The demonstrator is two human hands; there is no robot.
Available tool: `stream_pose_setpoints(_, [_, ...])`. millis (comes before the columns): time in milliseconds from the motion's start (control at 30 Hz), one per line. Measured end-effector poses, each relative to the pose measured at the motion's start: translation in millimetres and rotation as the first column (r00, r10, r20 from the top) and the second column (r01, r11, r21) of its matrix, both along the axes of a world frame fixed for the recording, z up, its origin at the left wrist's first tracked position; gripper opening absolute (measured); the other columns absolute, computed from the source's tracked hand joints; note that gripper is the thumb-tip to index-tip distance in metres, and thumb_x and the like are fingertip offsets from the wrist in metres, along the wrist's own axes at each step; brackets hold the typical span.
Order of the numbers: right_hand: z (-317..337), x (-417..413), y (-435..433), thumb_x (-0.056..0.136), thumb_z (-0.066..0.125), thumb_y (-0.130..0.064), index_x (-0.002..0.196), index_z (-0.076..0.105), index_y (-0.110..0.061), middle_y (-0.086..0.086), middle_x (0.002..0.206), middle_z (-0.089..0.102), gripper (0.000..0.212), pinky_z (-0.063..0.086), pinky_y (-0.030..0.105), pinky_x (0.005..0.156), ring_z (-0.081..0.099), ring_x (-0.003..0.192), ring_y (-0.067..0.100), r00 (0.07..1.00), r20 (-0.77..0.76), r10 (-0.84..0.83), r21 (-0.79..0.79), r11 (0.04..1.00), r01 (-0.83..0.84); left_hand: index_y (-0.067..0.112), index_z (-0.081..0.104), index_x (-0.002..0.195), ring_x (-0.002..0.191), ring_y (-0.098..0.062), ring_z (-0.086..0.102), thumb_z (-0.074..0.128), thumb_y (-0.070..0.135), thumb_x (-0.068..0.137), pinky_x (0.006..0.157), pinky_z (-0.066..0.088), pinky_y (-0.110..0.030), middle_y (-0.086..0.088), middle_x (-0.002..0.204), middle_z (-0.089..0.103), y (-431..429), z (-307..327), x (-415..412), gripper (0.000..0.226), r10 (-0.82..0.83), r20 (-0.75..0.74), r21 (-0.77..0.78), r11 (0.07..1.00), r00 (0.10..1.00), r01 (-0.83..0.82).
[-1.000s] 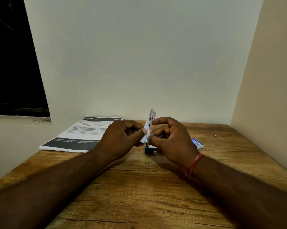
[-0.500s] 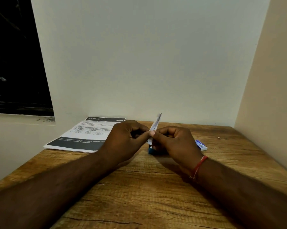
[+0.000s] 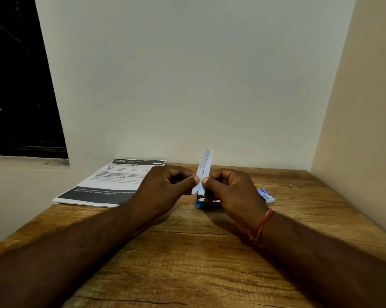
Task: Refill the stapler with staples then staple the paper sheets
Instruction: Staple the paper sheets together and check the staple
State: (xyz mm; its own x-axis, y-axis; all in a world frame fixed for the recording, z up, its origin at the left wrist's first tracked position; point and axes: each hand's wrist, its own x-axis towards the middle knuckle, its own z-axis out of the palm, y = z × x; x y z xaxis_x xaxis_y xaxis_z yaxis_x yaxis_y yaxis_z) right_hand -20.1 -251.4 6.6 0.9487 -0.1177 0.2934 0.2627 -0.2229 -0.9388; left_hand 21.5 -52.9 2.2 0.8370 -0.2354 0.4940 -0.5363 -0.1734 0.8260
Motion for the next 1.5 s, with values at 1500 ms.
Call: stream_pose_setpoints(1500, [-15, 9, 2, 0.112, 0.061, -0.038, 0.090, 0.069, -0.028, -0.012, 0.082, 0.070, 0.025, 0.052, 0.020, 0.063, 0.067, 0.083, 0.001, 0.958, 0.280, -0.058, -0.500, 0.843, 0.197, 0.014, 0.088, 0.095, 0.074, -0.001, 0.077, 0.079, 0.017, 0.106, 0.075, 0.055, -0.012, 0.002, 0.081, 0.085, -1, 3, 0, 0.014, 0.019, 0.058, 0.055, 0.998, 0.998, -0.022])
